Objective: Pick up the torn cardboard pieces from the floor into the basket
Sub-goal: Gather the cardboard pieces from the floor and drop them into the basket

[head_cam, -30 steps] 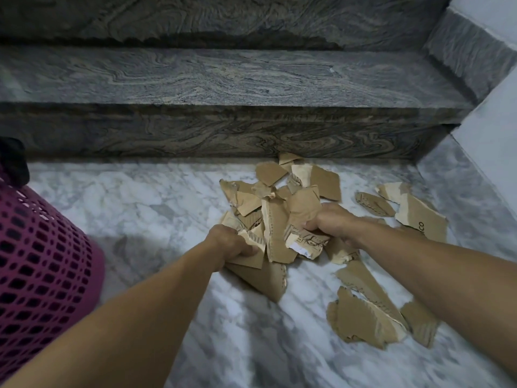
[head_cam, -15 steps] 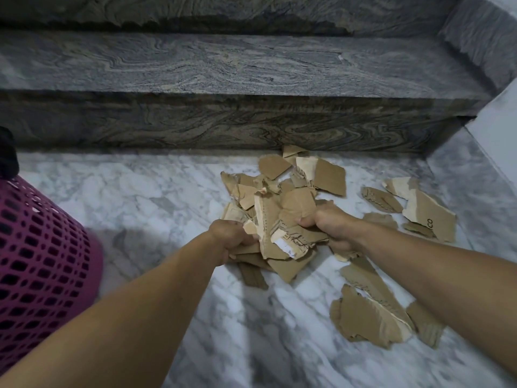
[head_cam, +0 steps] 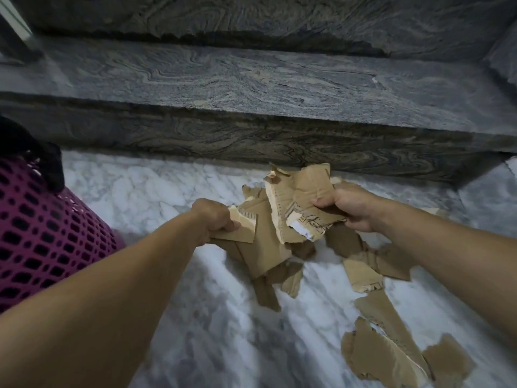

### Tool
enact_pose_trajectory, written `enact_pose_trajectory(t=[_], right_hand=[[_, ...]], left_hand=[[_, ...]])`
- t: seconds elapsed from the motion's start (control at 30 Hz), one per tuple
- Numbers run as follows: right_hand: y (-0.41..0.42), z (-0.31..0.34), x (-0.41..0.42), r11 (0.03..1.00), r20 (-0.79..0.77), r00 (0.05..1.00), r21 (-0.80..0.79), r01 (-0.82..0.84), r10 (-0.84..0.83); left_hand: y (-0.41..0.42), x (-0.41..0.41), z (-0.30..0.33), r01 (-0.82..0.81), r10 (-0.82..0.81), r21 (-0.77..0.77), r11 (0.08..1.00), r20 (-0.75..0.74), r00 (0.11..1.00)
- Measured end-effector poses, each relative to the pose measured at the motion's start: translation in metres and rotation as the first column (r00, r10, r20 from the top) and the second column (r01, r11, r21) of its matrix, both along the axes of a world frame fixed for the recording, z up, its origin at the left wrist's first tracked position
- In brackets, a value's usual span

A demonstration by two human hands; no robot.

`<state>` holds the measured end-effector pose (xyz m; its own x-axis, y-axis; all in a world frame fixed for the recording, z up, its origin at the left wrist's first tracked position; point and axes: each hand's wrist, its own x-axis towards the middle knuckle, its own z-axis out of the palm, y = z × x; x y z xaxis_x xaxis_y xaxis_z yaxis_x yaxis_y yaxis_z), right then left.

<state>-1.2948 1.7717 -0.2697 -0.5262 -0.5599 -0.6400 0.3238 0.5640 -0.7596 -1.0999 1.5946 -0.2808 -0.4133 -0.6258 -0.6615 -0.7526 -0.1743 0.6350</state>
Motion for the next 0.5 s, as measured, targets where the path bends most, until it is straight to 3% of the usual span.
enact_pose_trajectory(t=[0.2, 0.5], right_hand=[[-0.086, 0.086, 0.005, 0.971, -0.108, 0.967, -0.034, -0.236, 0.232], [-0.204, 0.24, 0.072, 0.842, -0.202, 0.883, -0.271, -0.467, 0.424]], left_hand=[[-0.058, 0.019, 0.101, 0.094, -0.079, -0.162, 0.982, 0.097, 0.992], [-0.134, 0.112, 0.269, 0.007, 0.019, -0.138, 0.99, 0.187, 0.982]])
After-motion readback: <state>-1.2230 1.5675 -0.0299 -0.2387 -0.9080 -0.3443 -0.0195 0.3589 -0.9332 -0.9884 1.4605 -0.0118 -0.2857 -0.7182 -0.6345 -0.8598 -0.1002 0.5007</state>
